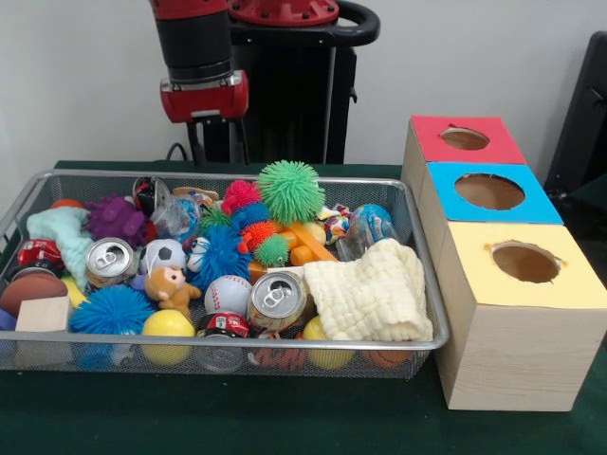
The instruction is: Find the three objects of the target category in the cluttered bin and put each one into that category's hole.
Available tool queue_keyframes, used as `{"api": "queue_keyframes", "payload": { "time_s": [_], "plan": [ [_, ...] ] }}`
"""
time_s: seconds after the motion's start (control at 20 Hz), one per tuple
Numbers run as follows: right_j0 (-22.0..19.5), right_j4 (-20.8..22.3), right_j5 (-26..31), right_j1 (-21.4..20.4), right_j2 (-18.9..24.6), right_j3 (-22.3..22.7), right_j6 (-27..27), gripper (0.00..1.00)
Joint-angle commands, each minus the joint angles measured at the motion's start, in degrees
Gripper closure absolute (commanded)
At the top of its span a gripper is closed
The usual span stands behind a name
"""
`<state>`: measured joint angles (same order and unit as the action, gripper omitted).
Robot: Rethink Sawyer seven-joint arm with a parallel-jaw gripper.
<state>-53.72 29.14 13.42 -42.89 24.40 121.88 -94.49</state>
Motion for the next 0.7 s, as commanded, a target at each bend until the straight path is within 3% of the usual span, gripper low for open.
{"api": "queue_keyframes", "payload": {
  "time_s": [0.05,0.35,0.7],
  "plan": [
    [-2.9,-1.5,9.0,2.6,6.1,-8.8,4.1,0.0],
    [-4.7,-0.8,11.5,3.1,7.7,-10.3,5.5,0.0],
    [-3.7,0.5,11.2,3.0,6.2,-11.6,3.2,0.0]
  ]
}}
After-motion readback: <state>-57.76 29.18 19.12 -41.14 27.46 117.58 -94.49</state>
